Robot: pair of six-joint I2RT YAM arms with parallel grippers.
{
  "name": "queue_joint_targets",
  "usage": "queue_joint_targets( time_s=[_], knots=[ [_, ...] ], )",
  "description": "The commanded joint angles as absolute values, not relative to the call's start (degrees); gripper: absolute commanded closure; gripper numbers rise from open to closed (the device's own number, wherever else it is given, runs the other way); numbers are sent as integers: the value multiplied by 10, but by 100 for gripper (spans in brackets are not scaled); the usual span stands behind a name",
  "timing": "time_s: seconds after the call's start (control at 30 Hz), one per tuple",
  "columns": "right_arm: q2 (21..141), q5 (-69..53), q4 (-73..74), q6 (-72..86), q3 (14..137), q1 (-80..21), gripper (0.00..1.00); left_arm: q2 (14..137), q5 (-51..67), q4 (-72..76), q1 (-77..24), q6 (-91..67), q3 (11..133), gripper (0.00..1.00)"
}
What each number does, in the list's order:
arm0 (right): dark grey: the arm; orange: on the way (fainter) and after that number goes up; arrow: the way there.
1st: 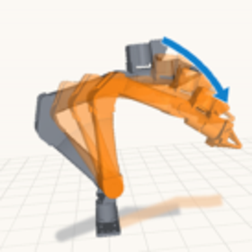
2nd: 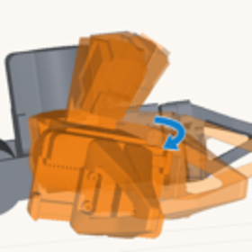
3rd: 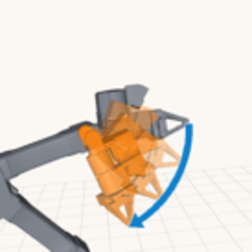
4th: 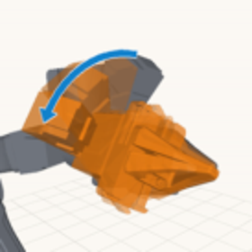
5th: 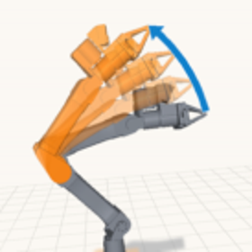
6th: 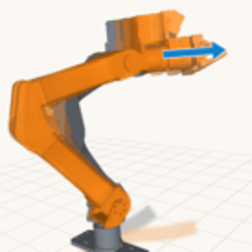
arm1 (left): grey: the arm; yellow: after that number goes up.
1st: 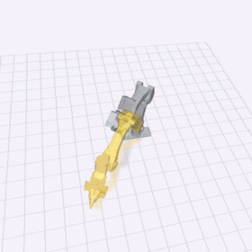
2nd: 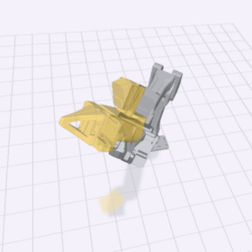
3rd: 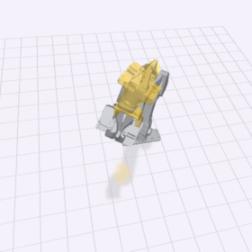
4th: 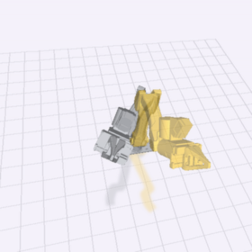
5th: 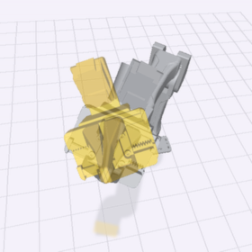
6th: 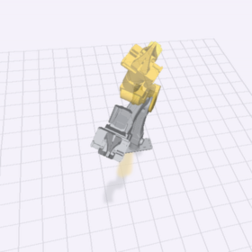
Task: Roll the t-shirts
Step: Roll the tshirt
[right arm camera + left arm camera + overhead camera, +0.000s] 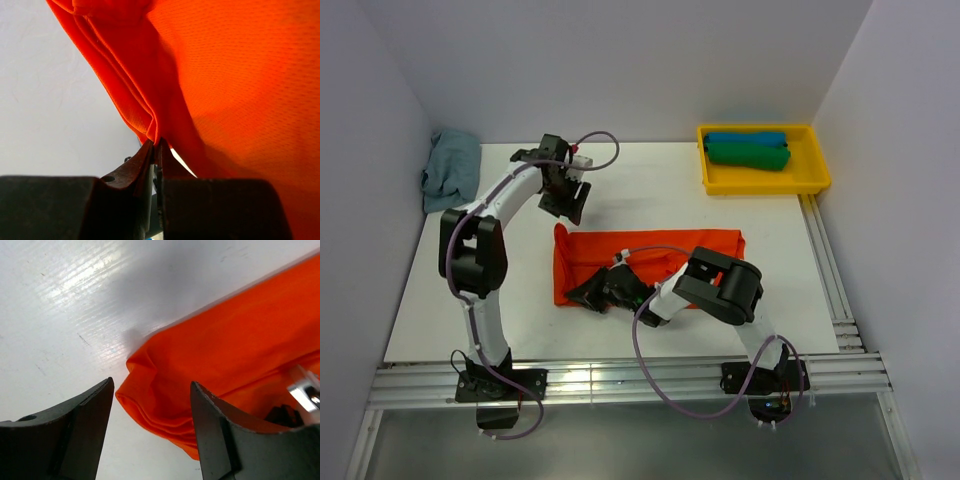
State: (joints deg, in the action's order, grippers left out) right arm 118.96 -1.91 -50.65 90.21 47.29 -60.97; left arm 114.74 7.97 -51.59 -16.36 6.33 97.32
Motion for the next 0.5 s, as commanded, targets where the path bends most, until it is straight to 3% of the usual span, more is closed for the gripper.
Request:
queue_joint_targets(
  time_s=[0.0, 0.1, 0.37, 0.47],
  knots=[
    [1169, -1, -532, 919, 465, -615, 100, 1086, 140, -512, -149, 62, 999, 32],
    [1168, -1, -532, 927, 460, -616, 100, 1072, 165, -519, -122, 60, 994, 37],
    [1169, 13, -526, 934, 461, -617, 100, 1022, 200, -519, -36, 103, 894, 72],
    [1172, 13, -525, 935, 462, -617, 100, 1016, 197, -505, -27, 108, 853, 77]
  ],
)
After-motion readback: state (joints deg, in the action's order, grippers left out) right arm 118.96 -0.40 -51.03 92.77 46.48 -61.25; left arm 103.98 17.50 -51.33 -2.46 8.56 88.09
